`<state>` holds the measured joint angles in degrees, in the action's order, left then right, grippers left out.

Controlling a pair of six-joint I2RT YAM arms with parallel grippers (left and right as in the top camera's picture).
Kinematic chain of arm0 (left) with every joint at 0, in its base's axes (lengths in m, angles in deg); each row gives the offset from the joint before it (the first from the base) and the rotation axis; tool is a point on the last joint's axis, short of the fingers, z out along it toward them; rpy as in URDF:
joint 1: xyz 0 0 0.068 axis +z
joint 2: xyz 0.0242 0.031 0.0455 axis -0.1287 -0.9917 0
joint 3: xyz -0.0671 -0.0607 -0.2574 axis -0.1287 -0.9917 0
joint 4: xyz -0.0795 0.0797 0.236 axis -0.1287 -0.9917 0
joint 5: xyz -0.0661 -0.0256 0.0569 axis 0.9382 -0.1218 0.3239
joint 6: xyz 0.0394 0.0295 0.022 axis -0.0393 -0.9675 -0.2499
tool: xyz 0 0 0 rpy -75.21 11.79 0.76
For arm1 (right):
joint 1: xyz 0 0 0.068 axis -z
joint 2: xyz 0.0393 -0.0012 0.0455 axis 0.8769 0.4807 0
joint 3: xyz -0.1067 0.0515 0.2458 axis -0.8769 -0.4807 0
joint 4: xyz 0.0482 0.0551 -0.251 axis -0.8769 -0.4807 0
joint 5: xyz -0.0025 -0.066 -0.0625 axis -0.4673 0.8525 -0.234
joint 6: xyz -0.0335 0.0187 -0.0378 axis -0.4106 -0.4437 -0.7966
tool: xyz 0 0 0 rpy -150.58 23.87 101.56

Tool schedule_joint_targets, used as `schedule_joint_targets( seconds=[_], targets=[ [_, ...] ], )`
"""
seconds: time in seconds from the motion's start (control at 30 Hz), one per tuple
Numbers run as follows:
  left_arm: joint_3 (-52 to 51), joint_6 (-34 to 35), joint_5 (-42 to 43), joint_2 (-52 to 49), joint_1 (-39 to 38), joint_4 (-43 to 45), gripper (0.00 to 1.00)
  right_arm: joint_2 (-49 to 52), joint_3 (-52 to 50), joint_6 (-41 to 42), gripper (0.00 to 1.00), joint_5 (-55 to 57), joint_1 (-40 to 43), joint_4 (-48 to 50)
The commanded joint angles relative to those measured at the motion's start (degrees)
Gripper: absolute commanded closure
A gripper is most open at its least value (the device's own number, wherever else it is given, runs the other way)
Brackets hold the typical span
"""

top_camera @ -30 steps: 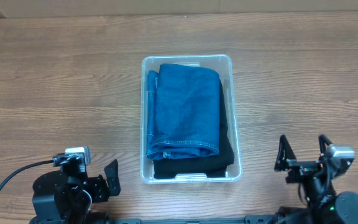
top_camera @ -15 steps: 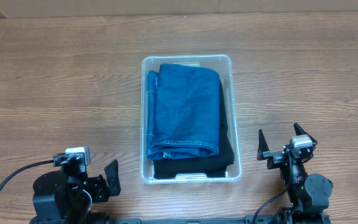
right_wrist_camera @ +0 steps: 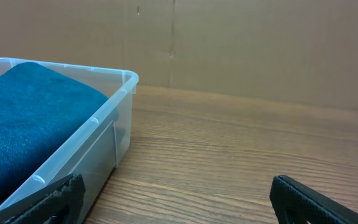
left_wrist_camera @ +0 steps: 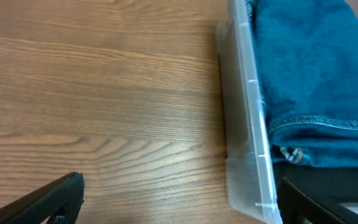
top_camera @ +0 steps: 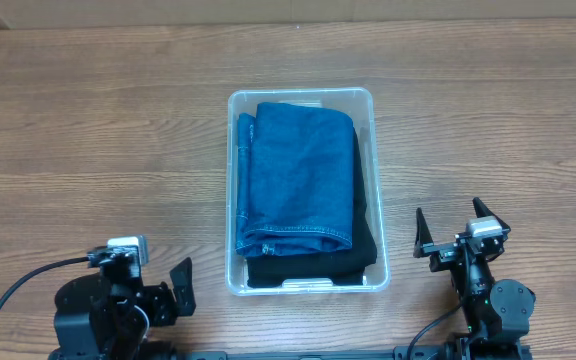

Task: Pack container

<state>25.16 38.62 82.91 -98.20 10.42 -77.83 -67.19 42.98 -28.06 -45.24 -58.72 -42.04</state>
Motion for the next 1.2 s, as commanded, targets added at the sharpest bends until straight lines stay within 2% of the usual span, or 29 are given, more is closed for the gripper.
schedule_joint_targets(
  seconds=[0.0,0.07,0.17,0.23,0.4,1.17],
  targets=[
    [-0.9,-0.9,-0.4,3.1,-0.6,0.8,0.00,-0.5,0.6,0.0,0.00,0.1,-0.3,0.1],
    [-4.4,-2.8,-2.4,6.3,-0.6,5.2,0.00,-0.5,0.6,0.0,0.00,0.1,-0.3,0.1],
    [-17.6,-7.7,-2.2,13.4,-1.7,21.6,0.00,-0.5,0.6,0.0,0.00,0.1,-0.3,0.2],
    [-27.7,-7.8,-2.3,17.6,-3.3,36.5,0.00,-0.5,0.6,0.0,0.00,0.1,-0.3,0.1],
    [-44.4,-8.2,-3.8,20.9,-3.9,63.1,0.00,-0.5,0.6,0.0,0.00,0.1,-0.3,0.1],
    [-44.6,-8.2,-4.3,20.7,-4.0,61.7,0.00,-0.5,0.6,0.0,0.00,0.1,-0.3,0.1]
  ],
)
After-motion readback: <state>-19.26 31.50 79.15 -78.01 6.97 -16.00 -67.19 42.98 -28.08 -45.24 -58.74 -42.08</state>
